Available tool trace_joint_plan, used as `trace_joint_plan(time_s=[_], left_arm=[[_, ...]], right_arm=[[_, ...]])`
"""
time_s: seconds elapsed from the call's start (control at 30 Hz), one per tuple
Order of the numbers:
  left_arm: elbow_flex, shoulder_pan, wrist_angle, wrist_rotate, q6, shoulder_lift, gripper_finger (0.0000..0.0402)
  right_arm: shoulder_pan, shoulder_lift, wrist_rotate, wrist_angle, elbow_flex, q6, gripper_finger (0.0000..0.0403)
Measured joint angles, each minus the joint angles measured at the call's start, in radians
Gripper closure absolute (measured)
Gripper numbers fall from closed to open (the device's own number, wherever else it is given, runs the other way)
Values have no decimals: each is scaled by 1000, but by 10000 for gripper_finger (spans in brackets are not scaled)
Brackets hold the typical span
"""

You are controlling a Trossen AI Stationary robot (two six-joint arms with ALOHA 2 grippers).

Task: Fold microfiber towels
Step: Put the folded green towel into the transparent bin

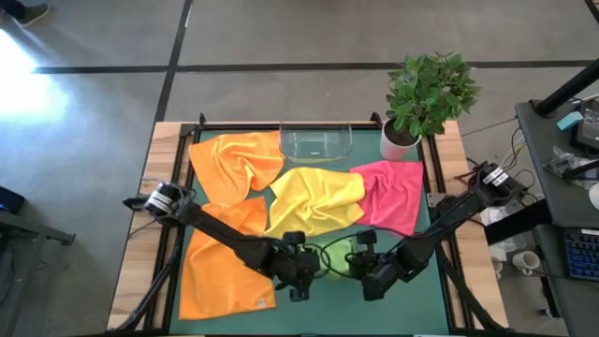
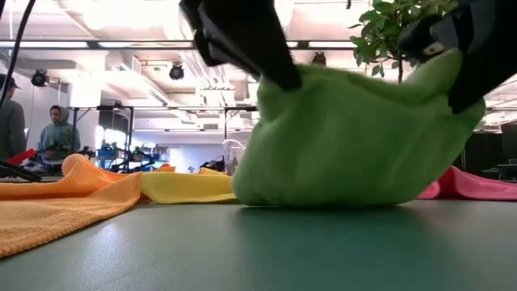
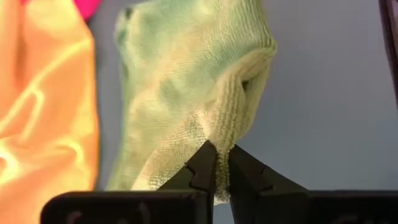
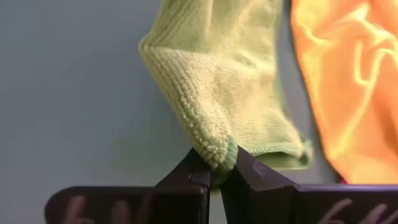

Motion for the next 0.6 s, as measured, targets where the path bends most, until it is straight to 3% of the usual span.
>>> trace_joint_plan(time_s=[0.27, 0.6], left_arm=[[-3, 34, -27, -17, 3, -91, 389], [-4, 68, -35, -136, 70, -192, 389]], right_arm=[[-19, -6, 73, -184, 123, -15, 394], [-67, -6, 185, -346, 262, -11, 394]])
